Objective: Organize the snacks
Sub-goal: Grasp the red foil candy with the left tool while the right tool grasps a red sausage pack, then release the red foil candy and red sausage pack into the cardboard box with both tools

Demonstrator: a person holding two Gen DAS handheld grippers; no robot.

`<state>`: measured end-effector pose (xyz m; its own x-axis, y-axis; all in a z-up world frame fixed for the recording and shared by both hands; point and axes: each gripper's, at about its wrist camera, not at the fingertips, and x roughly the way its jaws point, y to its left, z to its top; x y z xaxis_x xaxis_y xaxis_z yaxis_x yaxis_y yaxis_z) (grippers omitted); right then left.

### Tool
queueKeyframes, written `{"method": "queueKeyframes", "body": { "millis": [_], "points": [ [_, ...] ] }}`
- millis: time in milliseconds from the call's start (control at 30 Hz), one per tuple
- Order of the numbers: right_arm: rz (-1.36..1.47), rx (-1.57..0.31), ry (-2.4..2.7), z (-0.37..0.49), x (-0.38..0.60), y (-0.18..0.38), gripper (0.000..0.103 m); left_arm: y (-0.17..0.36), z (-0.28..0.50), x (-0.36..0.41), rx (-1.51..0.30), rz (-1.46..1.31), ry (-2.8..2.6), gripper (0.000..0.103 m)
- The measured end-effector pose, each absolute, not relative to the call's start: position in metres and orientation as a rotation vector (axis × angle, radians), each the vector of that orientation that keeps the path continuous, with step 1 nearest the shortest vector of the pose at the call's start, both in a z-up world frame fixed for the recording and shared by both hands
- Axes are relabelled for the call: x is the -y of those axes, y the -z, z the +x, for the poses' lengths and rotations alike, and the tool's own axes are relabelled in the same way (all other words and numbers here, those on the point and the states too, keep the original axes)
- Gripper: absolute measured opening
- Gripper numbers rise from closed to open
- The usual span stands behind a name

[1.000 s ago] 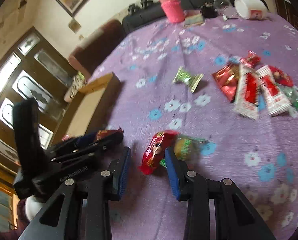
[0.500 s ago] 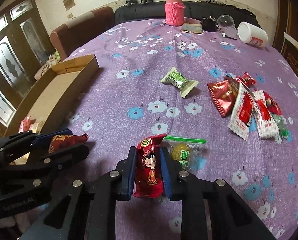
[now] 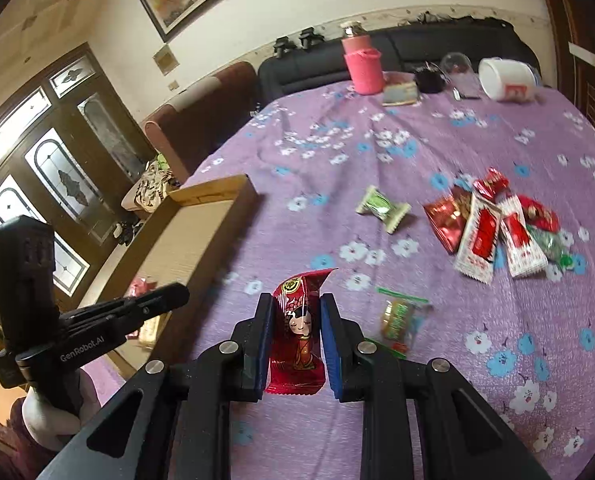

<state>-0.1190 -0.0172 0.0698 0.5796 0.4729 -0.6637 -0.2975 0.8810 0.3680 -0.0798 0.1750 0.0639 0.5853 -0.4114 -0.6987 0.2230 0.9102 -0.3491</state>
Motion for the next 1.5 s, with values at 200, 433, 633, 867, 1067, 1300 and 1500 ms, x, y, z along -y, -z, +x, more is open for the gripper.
{"method": "queueKeyframes", "body": {
  "millis": [200, 433, 633, 867, 1067, 1300, 1500],
  "points": [
    [0.243, -0.844, -0.455, -0.126, 0.014, -0.070, 0.025, -0.052, -0.095, -0.152, -0.895, -0.129, 0.421, 0.060],
    [0.251, -0.851, -0.450, -0.132, 0.021, -0.070, 0.025, -0.020, -0.104, -0.094, -0.957, 0.199, 0.398, 0.054],
    [0.247, -0.844, -0.471, -0.133, 0.017, -0.076, 0.025, -0.030, -0.109, -0.116, -0.943, 0.051, 0.422, 0.034],
    [0.250, -0.853, -0.599, -0.122, -0.026, -0.093, 0.025, -0.083, -0.112, -0.200, -0.829, -0.188, 0.329, 0.034],
    [0.198, -0.893, -0.709, -0.104, -0.101, -0.092, 0.025, -0.080, -0.113, -0.288, -0.834, -0.254, 0.094, 0.034],
    [0.160, -0.986, -0.756, -0.071, -0.176, -0.064, 0.025, -0.051, -0.109, -0.338, -0.885, -0.269, -0.046, 0.035],
    [0.113, -1.036, -0.756, -0.051, -0.219, -0.043, 0.026, -0.042, -0.109, -0.350, -0.890, -0.298, -0.036, 0.037]
  ]
}}
